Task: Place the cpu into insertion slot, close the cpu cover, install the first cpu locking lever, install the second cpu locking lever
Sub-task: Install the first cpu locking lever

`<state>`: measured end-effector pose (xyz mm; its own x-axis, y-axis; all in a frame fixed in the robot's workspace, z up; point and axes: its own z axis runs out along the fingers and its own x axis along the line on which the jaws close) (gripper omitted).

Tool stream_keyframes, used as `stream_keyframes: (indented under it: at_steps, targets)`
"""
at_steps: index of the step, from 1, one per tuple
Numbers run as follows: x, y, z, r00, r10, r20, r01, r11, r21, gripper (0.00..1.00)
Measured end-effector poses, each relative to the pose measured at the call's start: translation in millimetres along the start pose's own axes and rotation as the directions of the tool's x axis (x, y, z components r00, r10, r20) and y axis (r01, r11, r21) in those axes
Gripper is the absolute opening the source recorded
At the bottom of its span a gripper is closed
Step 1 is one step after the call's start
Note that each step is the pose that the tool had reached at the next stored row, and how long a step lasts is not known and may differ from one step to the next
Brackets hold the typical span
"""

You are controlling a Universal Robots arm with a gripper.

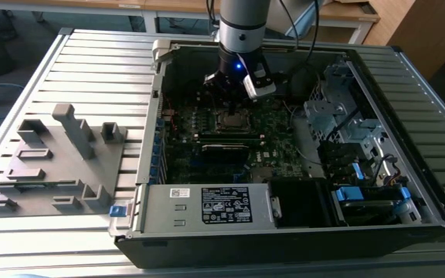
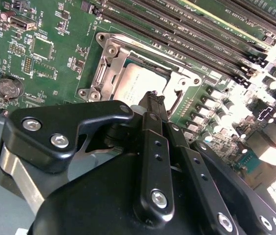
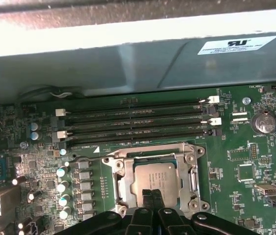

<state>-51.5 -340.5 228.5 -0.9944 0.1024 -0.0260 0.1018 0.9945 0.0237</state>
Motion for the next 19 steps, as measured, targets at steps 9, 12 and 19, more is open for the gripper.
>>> stream_keyframes:
  at_steps: [9,12,19]
  targets:
    - [-0.2,0.2,-5.8,1.0,0.0,0.0,0.0,1.0,-0.0001,0.11]
    - [-0.2,0.2,-5.9,1.0,0.0,0.0003,0.0,1.0,-0.0005,0.11]
    - [1.0,0.0,-6.3,1.0,0.0,0.0,0.0,1.0,-0.0001,0.11]
